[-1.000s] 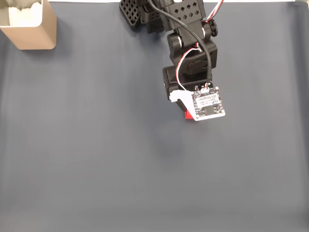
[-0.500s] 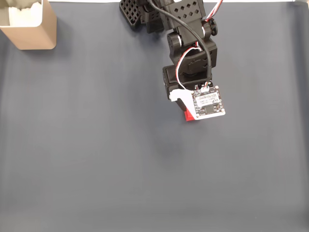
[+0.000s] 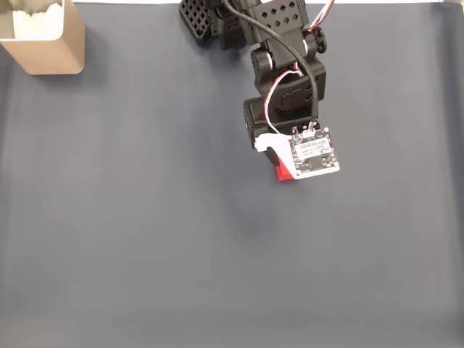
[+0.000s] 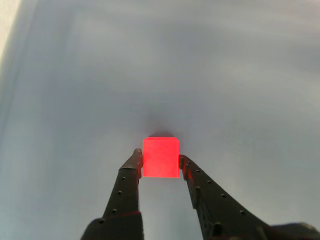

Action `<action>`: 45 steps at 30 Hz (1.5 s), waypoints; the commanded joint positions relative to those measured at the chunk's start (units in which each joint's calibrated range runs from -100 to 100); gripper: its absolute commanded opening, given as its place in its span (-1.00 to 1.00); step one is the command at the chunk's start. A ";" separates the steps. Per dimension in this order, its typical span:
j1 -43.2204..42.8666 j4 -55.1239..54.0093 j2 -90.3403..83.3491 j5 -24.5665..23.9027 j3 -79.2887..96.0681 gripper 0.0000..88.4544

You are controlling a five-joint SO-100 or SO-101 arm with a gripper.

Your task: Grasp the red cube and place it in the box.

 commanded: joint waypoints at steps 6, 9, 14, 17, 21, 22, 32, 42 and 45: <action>3.95 4.53 -5.54 2.74 -4.45 -0.97; 5.73 6.34 -6.67 3.42 -6.09 -0.97; 9.28 11.50 -7.01 3.42 -11.29 -0.97; 11.76 14.53 -7.01 3.37 -14.48 -0.97; 15.53 18.06 -7.01 3.37 -18.95 -0.97; 16.59 18.80 -7.01 3.37 -19.96 -0.97; 27.81 24.86 -7.45 4.49 -27.17 -0.97; 37.47 31.25 -8.66 4.35 -32.73 -0.97; 40.88 31.91 -9.27 4.64 -33.28 -0.97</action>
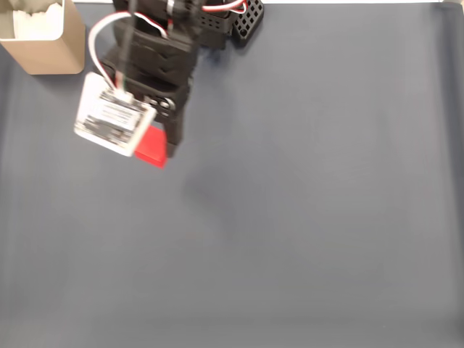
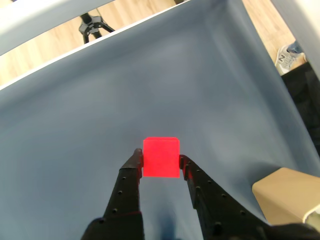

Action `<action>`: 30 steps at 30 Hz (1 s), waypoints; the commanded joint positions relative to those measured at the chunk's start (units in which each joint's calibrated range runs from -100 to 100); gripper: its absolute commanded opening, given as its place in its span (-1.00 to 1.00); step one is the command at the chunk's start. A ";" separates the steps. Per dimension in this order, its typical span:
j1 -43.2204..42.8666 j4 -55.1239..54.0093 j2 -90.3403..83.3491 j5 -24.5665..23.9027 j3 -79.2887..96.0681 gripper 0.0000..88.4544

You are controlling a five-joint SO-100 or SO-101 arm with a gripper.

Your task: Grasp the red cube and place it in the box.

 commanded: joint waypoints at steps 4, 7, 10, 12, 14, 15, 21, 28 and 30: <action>8.02 0.73 -3.62 1.27 -3.26 -0.97; 11.50 0.73 -3.88 1.81 -3.35 -0.97; 14.84 0.73 -3.79 2.30 -3.81 -0.97; 17.11 0.81 -3.71 2.64 -4.36 -0.98; 19.32 1.14 -3.27 3.03 -5.27 -0.98; 20.38 1.55 -2.93 3.22 -5.91 -0.98; 25.92 3.02 -1.45 4.35 -9.19 -0.99; 29.83 3.76 -1.11 4.30 -10.56 -1.00; 30.54 3.84 -1.28 4.15 -10.56 -1.00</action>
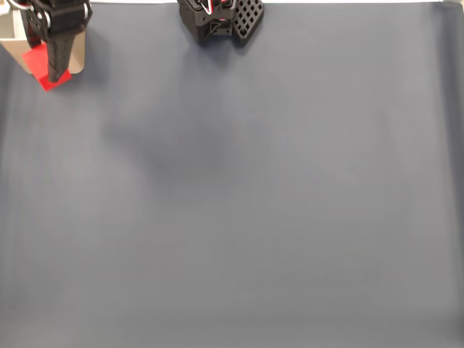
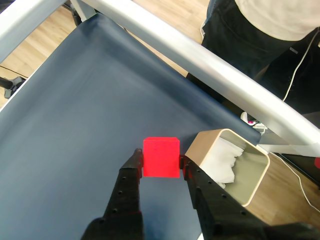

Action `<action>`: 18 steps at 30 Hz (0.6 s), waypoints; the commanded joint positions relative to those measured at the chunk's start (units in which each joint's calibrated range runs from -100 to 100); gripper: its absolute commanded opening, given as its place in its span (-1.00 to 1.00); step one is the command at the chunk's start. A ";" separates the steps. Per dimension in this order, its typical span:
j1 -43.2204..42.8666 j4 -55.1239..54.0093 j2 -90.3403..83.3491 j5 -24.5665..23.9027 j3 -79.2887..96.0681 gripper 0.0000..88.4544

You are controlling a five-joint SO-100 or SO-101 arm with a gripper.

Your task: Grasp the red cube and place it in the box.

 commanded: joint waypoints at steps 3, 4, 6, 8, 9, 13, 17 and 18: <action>2.59 0.43 -0.93 -0.24 -3.33 -1.00; 3.02 0.43 -0.93 -0.29 -3.42 -1.00; 3.80 0.43 -1.10 -0.68 -3.24 -1.00; 4.58 0.43 -1.54 -1.22 -2.32 -1.00; 4.86 0.43 -1.88 -1.61 -1.78 -1.00; 6.21 0.34 -4.22 -2.83 1.32 -1.00; 7.77 0.10 -6.65 -3.71 4.70 -1.00; 8.13 0.02 -7.08 -3.91 5.25 -1.00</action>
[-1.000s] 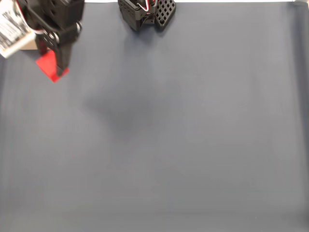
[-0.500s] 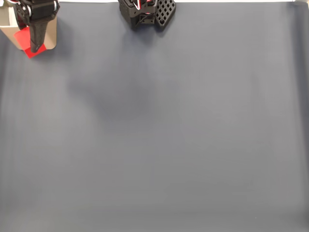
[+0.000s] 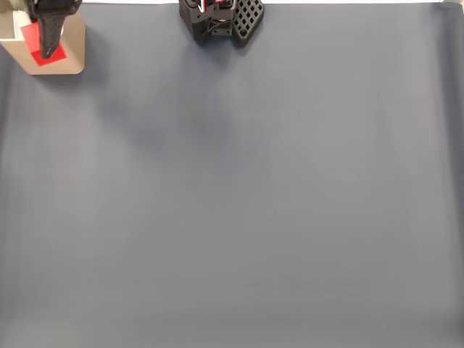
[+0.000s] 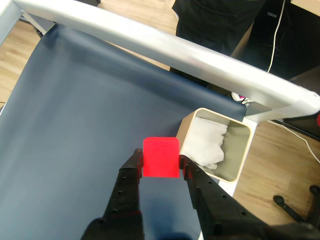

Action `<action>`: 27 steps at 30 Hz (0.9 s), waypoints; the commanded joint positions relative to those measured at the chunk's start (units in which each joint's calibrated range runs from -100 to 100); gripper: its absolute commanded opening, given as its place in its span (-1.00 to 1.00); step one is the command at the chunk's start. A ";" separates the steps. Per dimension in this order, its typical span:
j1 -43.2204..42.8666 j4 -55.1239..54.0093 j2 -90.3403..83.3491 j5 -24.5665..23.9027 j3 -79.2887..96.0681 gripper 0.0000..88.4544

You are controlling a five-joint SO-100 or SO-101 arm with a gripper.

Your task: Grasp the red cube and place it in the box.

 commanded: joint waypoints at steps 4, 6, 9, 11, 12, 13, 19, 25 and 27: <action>2.94 -0.30 -3.70 -1.51 1.10 -1.00; 3.72 -0.30 -3.61 -1.90 1.19 -1.00; 4.93 -0.80 -3.09 -2.20 1.19 -1.00; 5.85 -1.04 -2.57 -2.20 1.01 -1.00; 6.35 -1.21 -2.14 -2.20 0.92 -1.00; 6.71 -1.29 -1.79 -2.20 0.74 -1.00; 7.98 -2.03 0.81 -2.34 -1.36 -1.00; 8.06 -2.03 3.84 -2.88 -4.65 -1.00; 8.13 -2.03 4.54 -3.08 -5.29 -1.00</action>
